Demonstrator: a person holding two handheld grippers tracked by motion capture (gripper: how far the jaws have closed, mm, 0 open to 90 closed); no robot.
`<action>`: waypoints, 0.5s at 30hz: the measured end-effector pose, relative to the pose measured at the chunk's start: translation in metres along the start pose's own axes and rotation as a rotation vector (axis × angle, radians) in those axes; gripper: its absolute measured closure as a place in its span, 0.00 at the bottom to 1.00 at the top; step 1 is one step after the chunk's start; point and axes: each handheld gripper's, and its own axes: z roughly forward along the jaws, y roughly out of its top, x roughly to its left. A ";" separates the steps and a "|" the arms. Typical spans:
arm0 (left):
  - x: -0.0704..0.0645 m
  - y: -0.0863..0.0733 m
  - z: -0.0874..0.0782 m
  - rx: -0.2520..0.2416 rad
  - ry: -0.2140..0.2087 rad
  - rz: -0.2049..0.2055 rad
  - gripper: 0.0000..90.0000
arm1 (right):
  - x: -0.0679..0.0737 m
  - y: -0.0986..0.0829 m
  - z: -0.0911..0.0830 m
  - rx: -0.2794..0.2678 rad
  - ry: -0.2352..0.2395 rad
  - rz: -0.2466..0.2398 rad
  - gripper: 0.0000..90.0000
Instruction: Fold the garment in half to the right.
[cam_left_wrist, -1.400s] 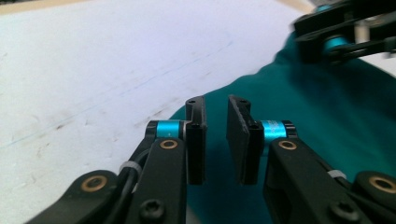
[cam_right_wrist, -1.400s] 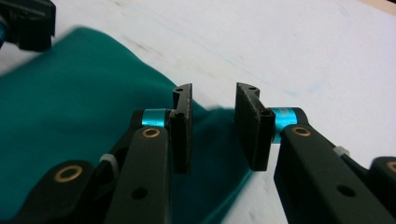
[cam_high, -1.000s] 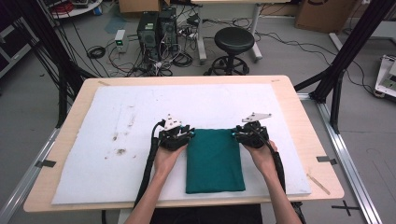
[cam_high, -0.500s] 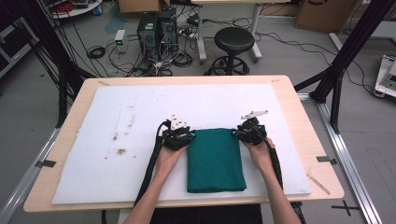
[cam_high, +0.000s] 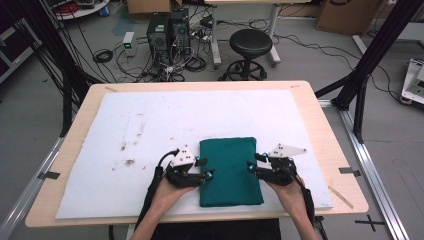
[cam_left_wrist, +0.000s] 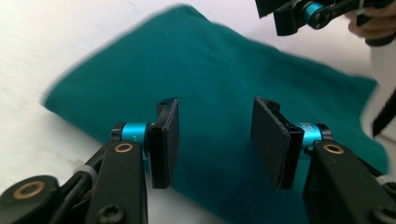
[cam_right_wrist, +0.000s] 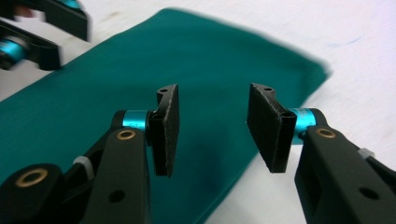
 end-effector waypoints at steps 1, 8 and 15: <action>-0.004 -0.002 -0.001 0.010 -0.005 0.013 0.58 | 0.006 -0.005 -0.003 -0.002 0.010 -0.010 0.62; -0.022 -0.010 -0.006 0.053 -0.030 0.076 0.58 | 0.035 -0.032 -0.011 0.034 0.054 -0.082 0.75; -0.026 -0.024 -0.007 0.113 -0.028 0.108 0.58 | 0.035 -0.047 -0.009 0.090 0.037 -0.097 0.78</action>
